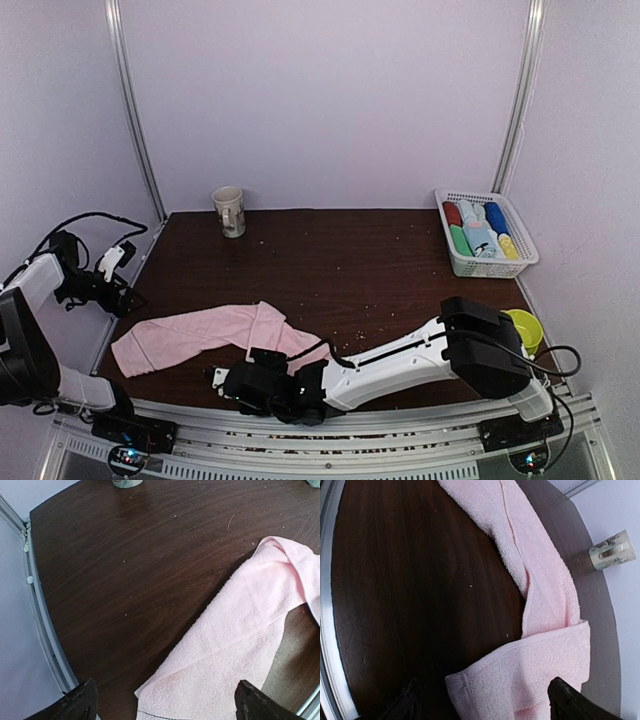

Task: Roll the towels
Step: Pick up the towel from the center of the board.

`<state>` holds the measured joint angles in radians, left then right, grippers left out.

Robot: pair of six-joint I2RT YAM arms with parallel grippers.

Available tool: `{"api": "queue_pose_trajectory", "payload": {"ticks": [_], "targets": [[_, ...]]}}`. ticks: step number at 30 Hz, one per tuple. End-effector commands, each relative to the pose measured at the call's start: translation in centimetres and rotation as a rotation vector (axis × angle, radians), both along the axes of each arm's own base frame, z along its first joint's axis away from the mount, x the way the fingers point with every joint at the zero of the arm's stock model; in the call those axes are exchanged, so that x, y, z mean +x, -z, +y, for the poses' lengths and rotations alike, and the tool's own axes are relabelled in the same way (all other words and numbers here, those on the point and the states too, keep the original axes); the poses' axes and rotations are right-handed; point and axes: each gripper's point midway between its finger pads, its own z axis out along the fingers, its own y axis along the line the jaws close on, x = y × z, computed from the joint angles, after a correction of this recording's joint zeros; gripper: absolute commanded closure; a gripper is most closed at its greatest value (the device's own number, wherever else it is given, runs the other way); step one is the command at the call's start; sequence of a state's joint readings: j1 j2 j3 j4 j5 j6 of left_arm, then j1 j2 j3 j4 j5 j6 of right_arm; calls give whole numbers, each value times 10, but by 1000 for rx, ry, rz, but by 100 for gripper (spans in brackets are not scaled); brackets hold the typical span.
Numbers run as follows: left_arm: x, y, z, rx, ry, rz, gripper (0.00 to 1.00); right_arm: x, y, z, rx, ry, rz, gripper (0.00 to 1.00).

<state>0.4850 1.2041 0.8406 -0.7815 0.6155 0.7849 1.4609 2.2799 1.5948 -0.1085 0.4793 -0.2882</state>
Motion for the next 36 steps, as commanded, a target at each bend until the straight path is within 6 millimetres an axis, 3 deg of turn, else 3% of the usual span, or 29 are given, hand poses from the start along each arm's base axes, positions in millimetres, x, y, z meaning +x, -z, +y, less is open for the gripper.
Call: {"api": "queue_pose_trajectory", "payload": {"ticks": [1, 5, 11, 14, 17, 18, 20, 23, 29, 36], "targets": [[6, -7, 2, -6, -12, -59, 2, -1, 10, 0, 49, 74, 58, 10], [8, -11, 2, -10, -23, -70, 2, 7, 21, -7, 47, 131, 71, 13], [8, -20, 2, -1, -27, -87, 2, 22, 42, -15, 35, 203, 124, 29], [7, -24, 2, 6, -28, -98, 2, 27, 50, -18, 28, 221, 153, 54], [7, -28, 1, 9, -25, -109, 2, 31, 46, -22, 25, 238, 154, 81], [6, -28, 1, 10, -21, -109, 2, 33, 40, -24, 23, 246, 149, 90], [4, -29, -1, 12, 0, -109, 2, 38, 19, -27, 36, 258, 120, 100], [-3, -29, -11, 15, 87, -115, 2, 54, -28, -39, 75, 283, 83, 100], [-19, -19, -25, 79, 298, -138, 2, 114, -108, -102, 226, 410, 93, 100], [-13, -1, -22, 124, 373, -78, 2, 167, -159, -190, 378, 618, 62, 100]]}}
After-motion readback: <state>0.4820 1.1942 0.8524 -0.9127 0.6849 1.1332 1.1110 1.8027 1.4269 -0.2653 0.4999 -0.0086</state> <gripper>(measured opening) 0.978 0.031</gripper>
